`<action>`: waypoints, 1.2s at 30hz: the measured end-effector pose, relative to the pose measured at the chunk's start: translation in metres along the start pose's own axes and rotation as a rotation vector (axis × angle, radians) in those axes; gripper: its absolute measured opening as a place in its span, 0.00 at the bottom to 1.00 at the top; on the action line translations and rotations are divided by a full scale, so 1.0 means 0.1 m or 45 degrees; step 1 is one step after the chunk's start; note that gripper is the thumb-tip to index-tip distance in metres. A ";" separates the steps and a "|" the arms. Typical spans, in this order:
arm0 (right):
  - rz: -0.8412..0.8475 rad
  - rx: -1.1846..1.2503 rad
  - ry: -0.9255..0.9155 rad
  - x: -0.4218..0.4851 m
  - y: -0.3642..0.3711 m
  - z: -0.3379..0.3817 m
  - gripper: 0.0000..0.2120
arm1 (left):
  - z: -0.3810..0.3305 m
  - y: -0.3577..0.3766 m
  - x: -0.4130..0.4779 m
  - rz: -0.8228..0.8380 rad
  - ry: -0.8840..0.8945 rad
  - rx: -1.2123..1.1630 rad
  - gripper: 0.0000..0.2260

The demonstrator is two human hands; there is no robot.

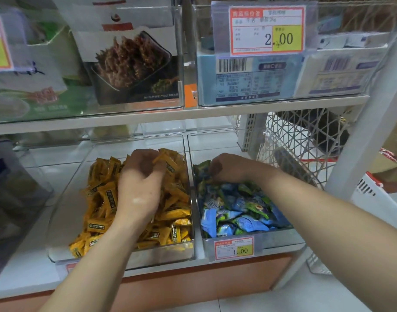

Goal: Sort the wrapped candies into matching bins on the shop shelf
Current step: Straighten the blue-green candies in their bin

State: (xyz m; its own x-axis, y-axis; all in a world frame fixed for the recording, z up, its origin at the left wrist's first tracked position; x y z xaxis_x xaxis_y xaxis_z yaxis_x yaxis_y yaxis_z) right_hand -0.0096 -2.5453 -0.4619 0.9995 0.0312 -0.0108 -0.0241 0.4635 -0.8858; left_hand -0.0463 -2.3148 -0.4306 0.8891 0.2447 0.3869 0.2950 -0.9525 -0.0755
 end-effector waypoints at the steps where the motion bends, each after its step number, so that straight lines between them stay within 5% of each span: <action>1: 0.038 -0.011 0.001 -0.01 0.02 0.00 0.16 | 0.00 0.01 0.00 0.005 -0.013 -0.018 0.06; 5: 0.144 -0.064 0.021 -0.09 0.02 -0.01 0.13 | -0.03 0.03 -0.04 -0.007 -0.028 -0.002 0.07; 11: -0.222 -0.086 -0.059 -0.29 -0.31 0.03 0.14 | -0.12 0.12 -0.07 0.004 -0.051 -0.092 0.08; 16: -0.523 0.488 0.021 -0.61 -0.63 0.12 0.10 | -0.11 0.27 -0.17 0.058 -0.301 -0.188 0.07; 21: -0.474 0.699 -0.087 -0.75 -0.56 0.41 0.03 | -0.17 0.41 -0.28 0.156 -0.393 -0.261 0.20; 27: -0.192 0.634 -0.066 -0.67 -0.55 0.36 0.04 | -0.11 0.31 -0.13 0.044 -0.273 -0.144 0.14; 36: -0.249 0.598 -0.177 -0.37 -0.47 0.48 0.06 | -0.09 0.11 0.05 0.034 -0.088 -0.007 0.18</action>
State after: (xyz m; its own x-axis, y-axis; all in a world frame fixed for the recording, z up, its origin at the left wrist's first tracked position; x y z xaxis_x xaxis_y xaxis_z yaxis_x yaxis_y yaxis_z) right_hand -0.0466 -2.5260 -0.3972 0.9747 0.0066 0.2236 0.1232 0.8184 -0.5613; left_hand -0.0421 -2.3257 -0.4216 0.9187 0.2313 0.3202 0.2693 -0.9598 -0.0794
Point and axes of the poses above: each hand's wrist, its own x-axis towards the middle knuckle, its own y-axis out of the palm, z = x × y, the point moved 5 cm from there along x, towards the middle knuckle, and after that the axes turned 14 degrees about -z, right-handed, at the moved point
